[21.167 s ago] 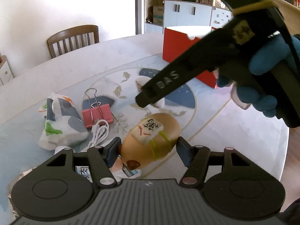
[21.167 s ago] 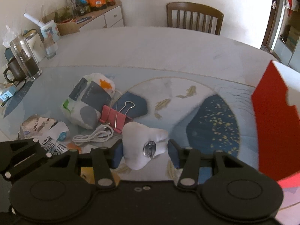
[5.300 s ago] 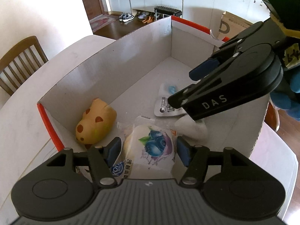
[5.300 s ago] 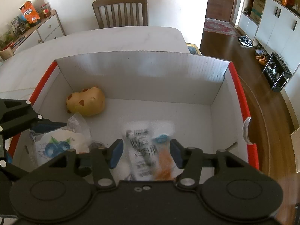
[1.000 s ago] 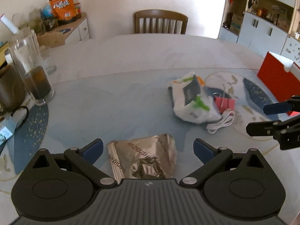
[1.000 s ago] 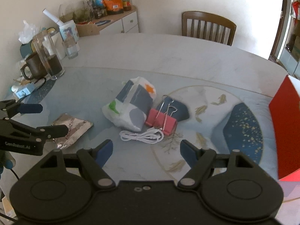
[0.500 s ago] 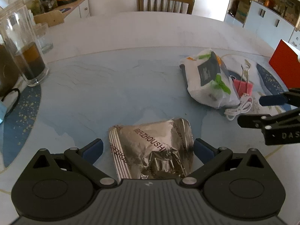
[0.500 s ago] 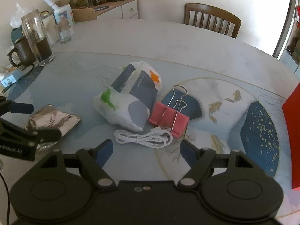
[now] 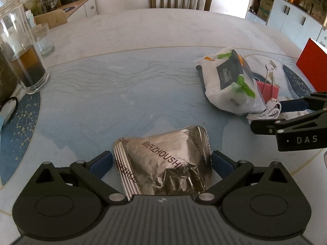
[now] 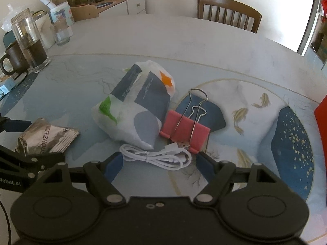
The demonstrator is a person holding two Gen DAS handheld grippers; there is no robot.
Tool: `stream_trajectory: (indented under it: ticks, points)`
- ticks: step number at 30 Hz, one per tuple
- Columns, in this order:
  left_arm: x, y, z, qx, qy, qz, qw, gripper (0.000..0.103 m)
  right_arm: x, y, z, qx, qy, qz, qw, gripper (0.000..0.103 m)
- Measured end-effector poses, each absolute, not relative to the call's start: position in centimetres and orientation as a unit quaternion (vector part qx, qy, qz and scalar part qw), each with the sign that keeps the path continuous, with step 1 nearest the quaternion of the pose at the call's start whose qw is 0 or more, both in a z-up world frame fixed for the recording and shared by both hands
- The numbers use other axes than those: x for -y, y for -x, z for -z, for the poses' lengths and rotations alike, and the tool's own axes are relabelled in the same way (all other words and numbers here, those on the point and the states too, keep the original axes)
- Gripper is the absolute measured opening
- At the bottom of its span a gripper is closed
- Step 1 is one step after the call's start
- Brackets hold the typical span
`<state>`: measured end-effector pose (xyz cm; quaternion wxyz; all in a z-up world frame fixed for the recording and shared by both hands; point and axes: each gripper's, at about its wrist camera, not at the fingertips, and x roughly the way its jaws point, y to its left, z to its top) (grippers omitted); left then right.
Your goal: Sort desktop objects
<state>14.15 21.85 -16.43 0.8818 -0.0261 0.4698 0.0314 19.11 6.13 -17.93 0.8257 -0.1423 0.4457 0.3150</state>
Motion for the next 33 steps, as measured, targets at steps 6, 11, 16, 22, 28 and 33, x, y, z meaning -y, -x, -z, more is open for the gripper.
stream_trajectory:
  ticks: [6,11,16,22,28,33]
  points:
    - [-21.8,-14.2,16.4,-0.468,0.024,-0.030,0.883,0.099,-6.0,-19.3,18.0,-0.447,0.137,-0.314,0.826,0.079]
    - [-21.2,-14.0,16.1,-0.463,0.011,-0.030,0.886,0.082,-5.9,-19.2,18.0,-0.446,0.139,-0.309,0.829,0.077]
    - [-21.1,-13.8,15.8,-0.460,0.016,-0.027,0.888,0.070,-5.5,-18.9,17.8,-0.447,0.133,-0.306,0.830,0.069]
    - [-21.2,-13.8,15.7,-0.461,0.031,-0.021,0.887,0.066,-4.8,-19.1,17.6,-0.445,0.129,-0.305,0.832,0.047]
    - [-20.7,-13.4,15.5,-0.463,0.032,-0.017,0.886,0.064,-4.0,-19.3,17.4,-0.446,0.121,-0.310,0.831,0.018]
    - [-20.5,-13.3,15.4,-0.464,0.032,-0.016,0.885,0.064,-3.5,-18.8,17.2,-0.451,0.117,-0.324,0.823,0.012]
